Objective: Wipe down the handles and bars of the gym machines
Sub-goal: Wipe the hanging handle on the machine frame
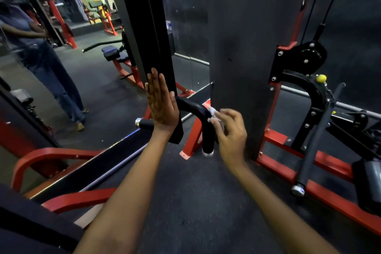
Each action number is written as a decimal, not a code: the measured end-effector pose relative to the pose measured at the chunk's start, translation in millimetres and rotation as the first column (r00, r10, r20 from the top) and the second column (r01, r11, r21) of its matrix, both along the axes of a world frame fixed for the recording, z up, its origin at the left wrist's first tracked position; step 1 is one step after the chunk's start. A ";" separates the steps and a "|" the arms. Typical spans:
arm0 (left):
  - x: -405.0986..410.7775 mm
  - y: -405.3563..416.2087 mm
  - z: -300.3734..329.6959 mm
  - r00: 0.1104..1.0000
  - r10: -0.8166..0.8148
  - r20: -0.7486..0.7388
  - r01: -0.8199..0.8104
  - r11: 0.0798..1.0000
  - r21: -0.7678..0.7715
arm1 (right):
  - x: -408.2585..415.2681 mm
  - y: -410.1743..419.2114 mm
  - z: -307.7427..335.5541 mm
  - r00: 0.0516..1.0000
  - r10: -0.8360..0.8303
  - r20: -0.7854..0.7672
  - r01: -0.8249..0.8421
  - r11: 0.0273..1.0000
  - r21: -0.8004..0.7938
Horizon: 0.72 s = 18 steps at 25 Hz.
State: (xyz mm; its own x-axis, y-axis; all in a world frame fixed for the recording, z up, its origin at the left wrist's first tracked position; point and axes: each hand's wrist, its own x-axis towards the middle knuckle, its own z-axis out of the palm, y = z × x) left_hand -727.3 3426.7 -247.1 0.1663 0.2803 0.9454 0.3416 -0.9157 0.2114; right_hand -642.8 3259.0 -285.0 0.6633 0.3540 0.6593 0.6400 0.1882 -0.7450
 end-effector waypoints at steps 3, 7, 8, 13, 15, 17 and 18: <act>-1.0 1.4 -1.1 1.000 -0.004 -0.006 0.004 1.000 0.002 | -6.2 1.5 -15.1 0.937 0.095 0.337 -0.072 0.994 -0.082; 0.3 2.1 -1.5 1.000 -0.017 -0.018 0.017 1.000 -0.003 | -4.0 -32.1 -72.4 0.913 0.173 0.369 -0.052 0.947 -0.316; 0.2 1.6 -2.5 1.000 -0.013 -0.016 0.013 1.000 0.003 | -3.7 -28.0 -63.3 0.912 0.147 0.384 -0.038 0.960 -0.277; 0.0 2.3 -1.6 1.000 -0.001 -0.026 0.001 1.000 0.005 | -4.9 8.7 -32.7 0.821 0.143 0.553 0.010 0.964 -0.265; 1.4 0.8 0.3 1.000 0.016 -0.024 -0.016 1.000 0.003 | -1.7 -5.3 -77.9 0.796 0.248 0.552 0.049 0.883 -0.467; 2.0 0.2 -0.1 1.000 0.023 -0.020 -0.024 1.000 -0.008 | -2.0 -20.2 -90.7 0.870 0.279 0.406 -0.022 0.845 -0.534; 1.9 -0.4 -1.6 0.999 0.030 -0.014 -0.030 1.000 0.001 | -3.7 -18.9 -77.1 0.902 0.247 0.354 -0.051 0.875 -0.481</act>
State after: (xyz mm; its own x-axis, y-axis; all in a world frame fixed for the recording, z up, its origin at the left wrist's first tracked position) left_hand -725.3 3426.3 -248.7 0.1709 0.2851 0.9431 0.3721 -0.9050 0.2061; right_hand -646.5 3240.1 -362.1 0.2976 0.7481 0.5931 0.8872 0.0127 -0.4612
